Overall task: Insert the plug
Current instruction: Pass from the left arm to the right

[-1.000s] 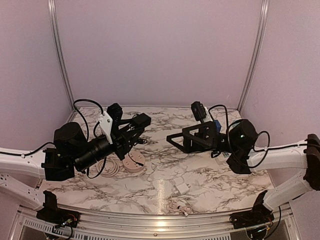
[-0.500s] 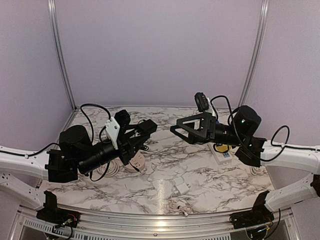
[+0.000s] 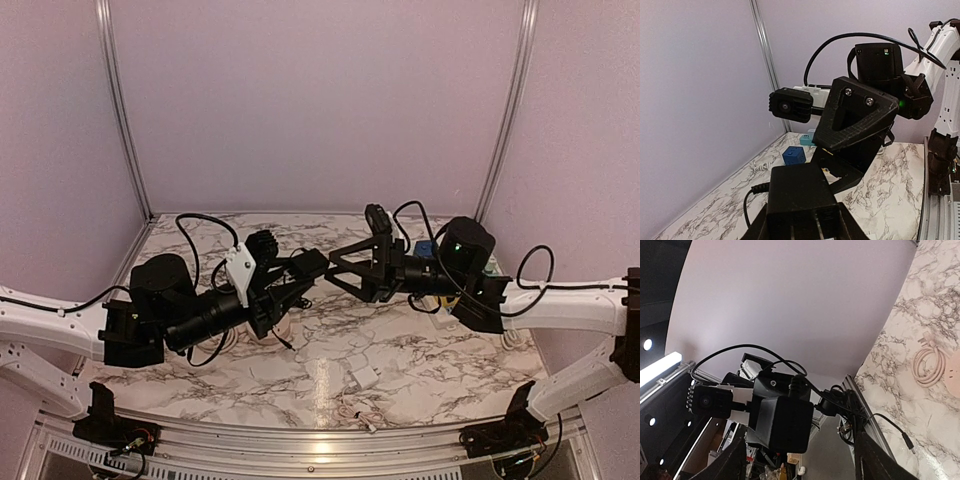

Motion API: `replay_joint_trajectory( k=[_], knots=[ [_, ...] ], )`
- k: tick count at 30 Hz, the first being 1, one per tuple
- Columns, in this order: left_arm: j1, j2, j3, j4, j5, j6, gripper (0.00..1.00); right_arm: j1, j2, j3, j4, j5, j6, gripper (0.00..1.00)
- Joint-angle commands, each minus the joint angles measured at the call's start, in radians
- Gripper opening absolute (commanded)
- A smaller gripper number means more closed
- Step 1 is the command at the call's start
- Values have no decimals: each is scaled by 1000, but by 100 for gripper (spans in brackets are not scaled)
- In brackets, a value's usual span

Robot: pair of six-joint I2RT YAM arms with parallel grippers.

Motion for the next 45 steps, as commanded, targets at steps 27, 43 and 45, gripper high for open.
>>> replay_joint_trajectory(
  k=[27, 43, 45],
  knots=[
    [-38, 4, 15, 21, -68, 68, 9, 52, 132, 68, 250, -36, 244, 7],
    [-38, -70, -11, -3, -136, 29, 99, 44, 132, 202, -44, -54, -3, 0],
    [-38, -96, -10, -27, -142, 9, 99, 38, 134, 233, -130, -43, -76, 0]
  ],
)
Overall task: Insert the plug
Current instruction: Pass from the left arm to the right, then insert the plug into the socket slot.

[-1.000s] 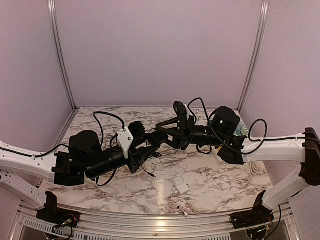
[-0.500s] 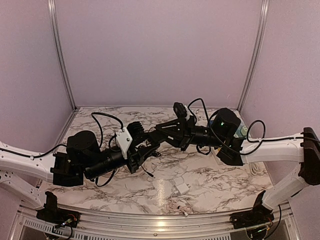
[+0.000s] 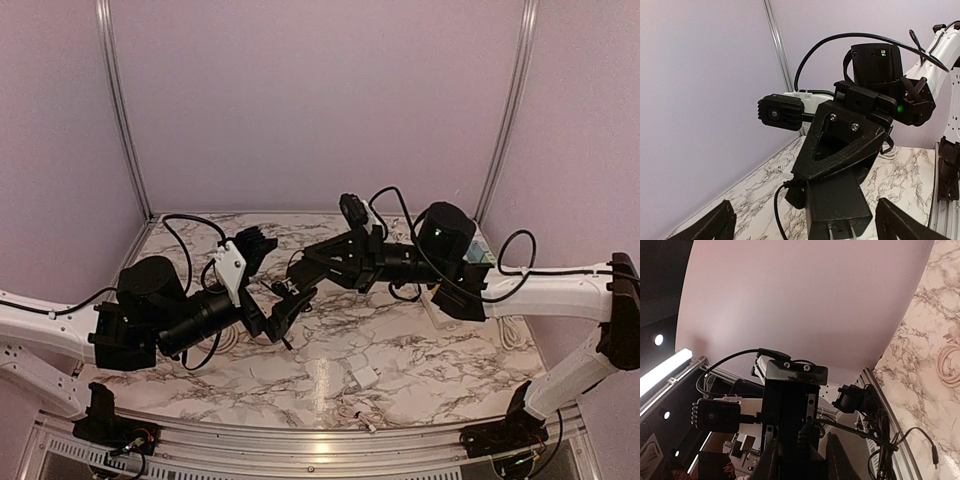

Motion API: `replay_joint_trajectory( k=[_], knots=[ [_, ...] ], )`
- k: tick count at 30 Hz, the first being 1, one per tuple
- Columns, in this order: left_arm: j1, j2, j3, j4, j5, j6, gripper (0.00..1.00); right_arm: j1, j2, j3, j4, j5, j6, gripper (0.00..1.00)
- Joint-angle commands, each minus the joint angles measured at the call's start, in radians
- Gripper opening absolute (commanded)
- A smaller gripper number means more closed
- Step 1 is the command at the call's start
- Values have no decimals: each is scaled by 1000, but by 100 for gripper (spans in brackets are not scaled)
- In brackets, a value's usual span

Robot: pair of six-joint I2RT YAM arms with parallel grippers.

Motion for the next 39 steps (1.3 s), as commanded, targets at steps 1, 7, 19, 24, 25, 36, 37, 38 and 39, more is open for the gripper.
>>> replay_joint_trajectory(
  k=[1, 7, 19, 24, 25, 36, 37, 38, 39],
  knots=[
    [1, -73, -3, -39, -46, -47, 99, -12, 2, 106, -201, 4, -203, 0],
    [1, -157, -2, -107, -98, -97, 99, -53, 15, 199, -354, 13, -348, 0],
    [1, -212, -26, -154, -231, -200, 99, -82, -15, 321, -572, 97, -560, 0],
    [1, -176, 8, -201, -255, -221, 99, -82, -35, 337, -639, 139, -617, 0],
    [1, -175, 8, -199, -257, -226, 99, -82, -38, 339, -646, 144, -623, 0],
    [4, -186, -2, -215, -281, -261, 99, -81, -47, 358, -683, 172, -668, 0],
    [4, -189, -5, -213, -282, -262, 99, -82, -45, 361, -683, 170, -669, 0],
    [5, -189, -7, -212, -284, -264, 99, -81, -44, 362, -683, 167, -669, 0],
    [6, -190, -8, -212, -286, -266, 99, -82, -44, 363, -682, 166, -671, 0]
  ],
)
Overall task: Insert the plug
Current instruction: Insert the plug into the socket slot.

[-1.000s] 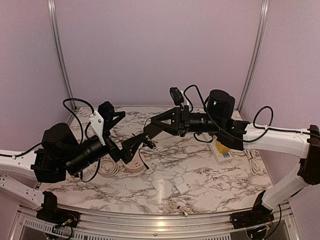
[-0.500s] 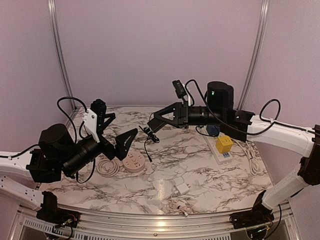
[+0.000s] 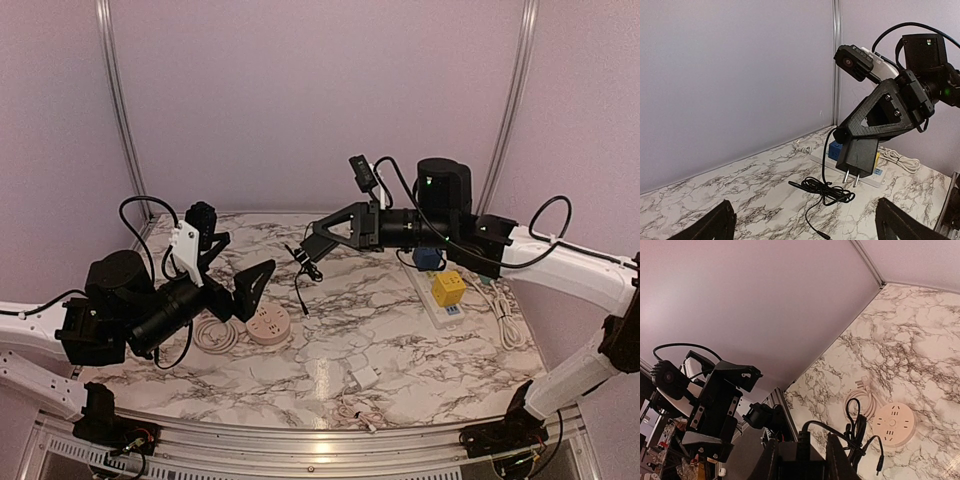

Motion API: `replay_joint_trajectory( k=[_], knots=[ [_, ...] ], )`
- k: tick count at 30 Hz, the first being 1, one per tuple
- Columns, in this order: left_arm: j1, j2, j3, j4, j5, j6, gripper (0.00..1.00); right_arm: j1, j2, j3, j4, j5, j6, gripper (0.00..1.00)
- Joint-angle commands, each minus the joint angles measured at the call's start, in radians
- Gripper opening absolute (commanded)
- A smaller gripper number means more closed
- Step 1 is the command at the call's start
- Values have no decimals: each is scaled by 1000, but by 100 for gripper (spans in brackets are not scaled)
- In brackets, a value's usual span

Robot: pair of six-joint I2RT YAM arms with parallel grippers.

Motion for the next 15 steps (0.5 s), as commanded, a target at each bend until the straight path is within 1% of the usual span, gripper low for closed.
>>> replay_joint_trajectory(
  k=[1, 14, 15],
  knots=[
    [6, -13, 5, -4, -25, -20, 99, -5, -21, 51, -3, 10, -22, 0],
    [33, 14, 10, 14, -3, -33, 99, -9, -37, 53, -14, 15, -46, 0],
    [36, 18, 11, 15, 0, -33, 99, -11, -38, 54, -39, 15, -48, 0]
  ],
)
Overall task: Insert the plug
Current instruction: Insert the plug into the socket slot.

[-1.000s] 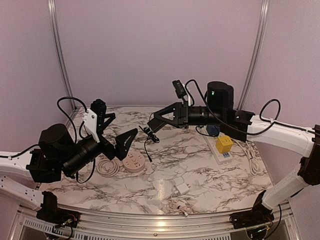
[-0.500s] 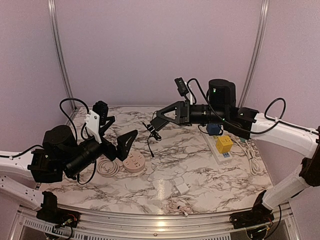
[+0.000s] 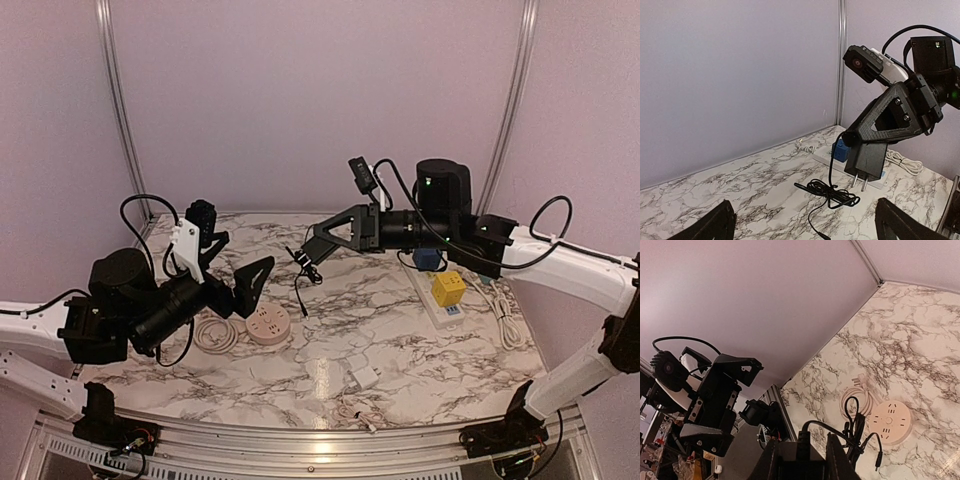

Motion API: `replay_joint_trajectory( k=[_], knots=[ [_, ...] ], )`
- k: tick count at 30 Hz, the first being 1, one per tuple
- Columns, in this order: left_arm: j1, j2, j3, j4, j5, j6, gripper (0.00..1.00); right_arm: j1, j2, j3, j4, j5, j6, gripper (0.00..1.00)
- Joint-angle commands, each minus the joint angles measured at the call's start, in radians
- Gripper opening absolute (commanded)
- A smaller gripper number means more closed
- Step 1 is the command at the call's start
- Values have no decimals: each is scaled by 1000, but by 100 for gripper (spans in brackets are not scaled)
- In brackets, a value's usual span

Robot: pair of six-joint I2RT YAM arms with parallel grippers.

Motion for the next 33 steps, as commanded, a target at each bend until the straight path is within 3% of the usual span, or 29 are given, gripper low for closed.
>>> replay_joint_trajectory(
  k=[1, 33],
  knots=[
    [15, 13, 14, 14, 6, -7, 99, -11, -39, 53, -23, 15, -20, 0],
    [32, 22, -17, 30, 21, -60, 99, -16, -56, 32, -27, 23, -23, 0]
  ],
)
